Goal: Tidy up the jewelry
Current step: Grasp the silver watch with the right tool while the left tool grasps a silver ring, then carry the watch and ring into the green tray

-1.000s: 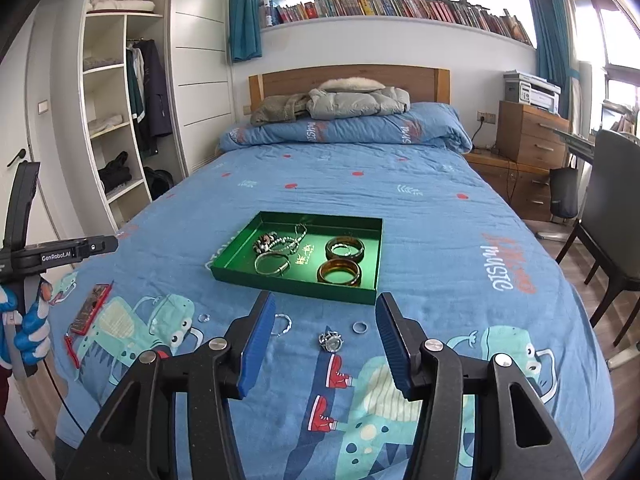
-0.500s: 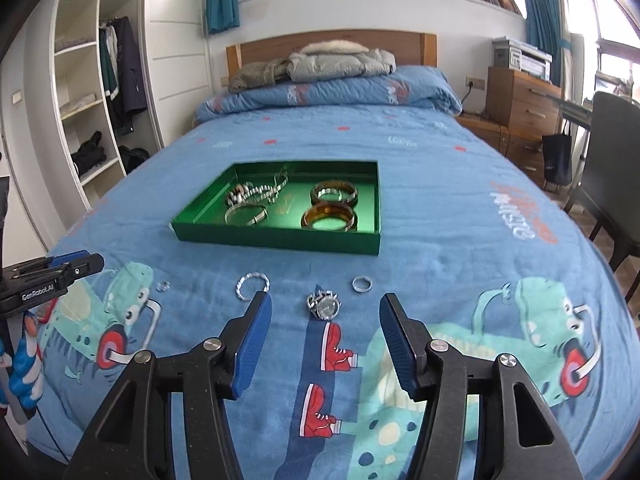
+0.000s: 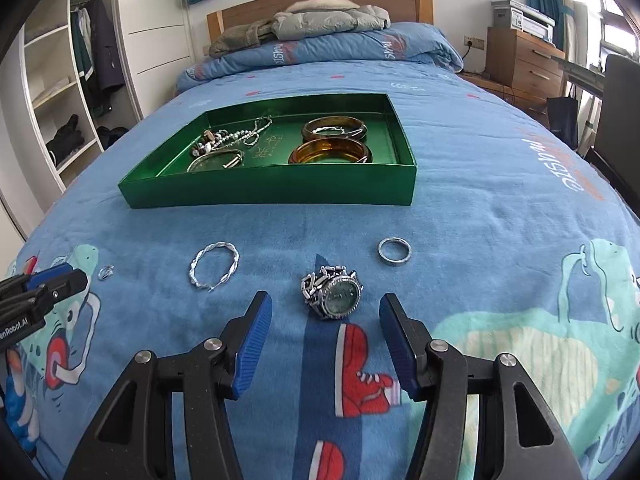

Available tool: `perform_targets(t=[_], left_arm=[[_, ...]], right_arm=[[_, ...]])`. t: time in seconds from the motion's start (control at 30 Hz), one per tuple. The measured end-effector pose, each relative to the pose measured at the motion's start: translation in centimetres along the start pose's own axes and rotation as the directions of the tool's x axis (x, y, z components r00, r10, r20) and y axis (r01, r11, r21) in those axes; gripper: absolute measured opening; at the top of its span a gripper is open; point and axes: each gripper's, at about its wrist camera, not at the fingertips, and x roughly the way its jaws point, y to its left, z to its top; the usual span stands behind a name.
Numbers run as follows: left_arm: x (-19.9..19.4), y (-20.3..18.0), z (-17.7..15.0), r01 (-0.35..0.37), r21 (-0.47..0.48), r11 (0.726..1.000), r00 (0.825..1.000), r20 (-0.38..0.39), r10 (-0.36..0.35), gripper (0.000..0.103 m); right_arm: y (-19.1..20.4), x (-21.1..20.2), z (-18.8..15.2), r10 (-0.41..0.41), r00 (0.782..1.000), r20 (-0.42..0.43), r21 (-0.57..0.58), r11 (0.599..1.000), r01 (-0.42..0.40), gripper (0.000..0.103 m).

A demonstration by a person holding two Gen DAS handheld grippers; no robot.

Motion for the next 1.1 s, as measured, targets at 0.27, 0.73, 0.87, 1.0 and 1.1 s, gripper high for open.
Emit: perform_targets(t=[0.27, 0.73, 0.87, 1.0, 1.1], left_arm=[[1.7, 0.4, 0.0, 0.023, -0.022, 1.000, 1.000, -0.008, -0.023, 0.036], [2.7, -0.2, -0.2, 0.006, 0.005, 1.000, 1.000, -0.005, -0.006, 0.029], [2.7, 0.2, -0.2, 0.019, -0.011, 1.000, 1.000, -0.013, -0.019, 0.020], [2.7, 0.2, 0.0, 0.021, -0.007, 1.000, 1.000, -0.018, -0.022, 0.019], [2.4, 0.1, 0.0, 0.018, 0.000, 1.000, 1.000, -0.023, -0.018, 0.019]], right_arm=[[0.5, 1.2, 0.3, -0.057, 0.998, -0.007, -0.014, 0.998, 0.057, 0.040], [0.0, 1.4, 0.3, -0.039, 0.999, 0.012, 0.006, 0.999, 0.039, 0.031], [-0.1, 1.3, 0.3, -0.031, 0.999, 0.014, 0.014, 0.999, 0.031, 0.027], [-0.4, 1.2, 0.3, -0.011, 1.000, 0.017, 0.029, 1.000, 0.011, 0.026], [-0.8, 0.9, 0.3, 0.011, 1.000, 0.021, 0.043, 0.999, -0.012, 0.026]])
